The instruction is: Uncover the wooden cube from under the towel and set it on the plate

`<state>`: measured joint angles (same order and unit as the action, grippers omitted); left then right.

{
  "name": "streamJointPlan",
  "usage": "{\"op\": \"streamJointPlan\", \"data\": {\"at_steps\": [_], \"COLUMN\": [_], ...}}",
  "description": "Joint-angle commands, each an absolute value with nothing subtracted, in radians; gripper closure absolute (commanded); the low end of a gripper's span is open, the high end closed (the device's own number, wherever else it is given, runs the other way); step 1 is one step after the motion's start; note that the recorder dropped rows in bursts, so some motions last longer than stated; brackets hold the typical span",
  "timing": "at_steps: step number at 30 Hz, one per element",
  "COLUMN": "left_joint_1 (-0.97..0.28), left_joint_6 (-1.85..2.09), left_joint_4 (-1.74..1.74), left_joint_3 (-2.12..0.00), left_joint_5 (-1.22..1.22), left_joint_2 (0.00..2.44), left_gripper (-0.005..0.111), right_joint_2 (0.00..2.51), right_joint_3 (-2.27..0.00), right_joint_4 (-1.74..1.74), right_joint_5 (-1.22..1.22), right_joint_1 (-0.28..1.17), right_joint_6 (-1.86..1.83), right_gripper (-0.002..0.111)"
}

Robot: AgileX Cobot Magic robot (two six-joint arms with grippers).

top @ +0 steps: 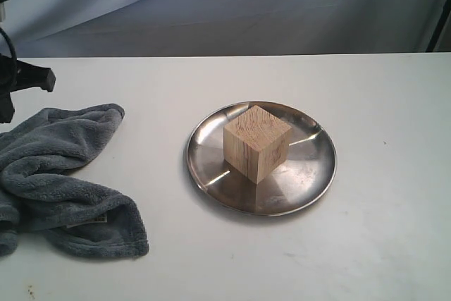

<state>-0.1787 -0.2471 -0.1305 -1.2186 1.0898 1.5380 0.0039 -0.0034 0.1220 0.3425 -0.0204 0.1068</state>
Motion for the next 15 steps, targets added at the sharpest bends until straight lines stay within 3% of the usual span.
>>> {"op": "streamJointPlan", "data": {"at_steps": [1,15], "left_joint_1": [-0.177,-0.177], "left_joint_6": [-0.275,-0.292], "left_joint_4": [-0.138,-0.16], "left_joint_3": [-1.128,-0.87], "left_joint_5": [1.037,0.979], "left_joint_2": [1.425,1.005], "left_gripper": [0.107,0.107], "right_joint_2": [0.0,0.0], "right_joint_3": [0.0,0.0], "right_joint_4": [0.109,0.109], "right_joint_5": [0.34,0.34], "right_joint_1": [-0.024,-0.024], "right_joint_6": [0.106,0.106], "right_gripper": [0.108,0.108]}}
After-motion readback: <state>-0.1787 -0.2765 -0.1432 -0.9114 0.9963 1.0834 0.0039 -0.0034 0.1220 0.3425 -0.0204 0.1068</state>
